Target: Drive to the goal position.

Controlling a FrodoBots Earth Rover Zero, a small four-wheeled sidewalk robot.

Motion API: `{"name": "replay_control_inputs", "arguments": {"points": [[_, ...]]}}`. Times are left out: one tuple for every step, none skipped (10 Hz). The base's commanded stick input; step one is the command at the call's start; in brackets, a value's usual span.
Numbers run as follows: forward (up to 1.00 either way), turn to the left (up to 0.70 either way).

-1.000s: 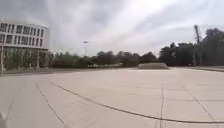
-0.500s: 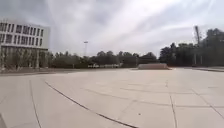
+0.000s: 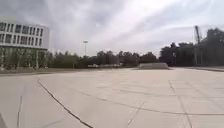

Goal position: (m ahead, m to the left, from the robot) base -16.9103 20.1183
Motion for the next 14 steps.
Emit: {"name": "replay_control_inputs", "arguments": {"points": [[0.7,0.0],[0.7,0.06],[0.7,0.28],[0.7,0.35],[0.7,0.35],[0.7,0.35],[0.7,0.2],[0.7,0.0],[0.7,0.0],[0.7,0.0],[0.7,0.0],[0.7,0.0],[0.7,0.0],[0.7,0.0]]}}
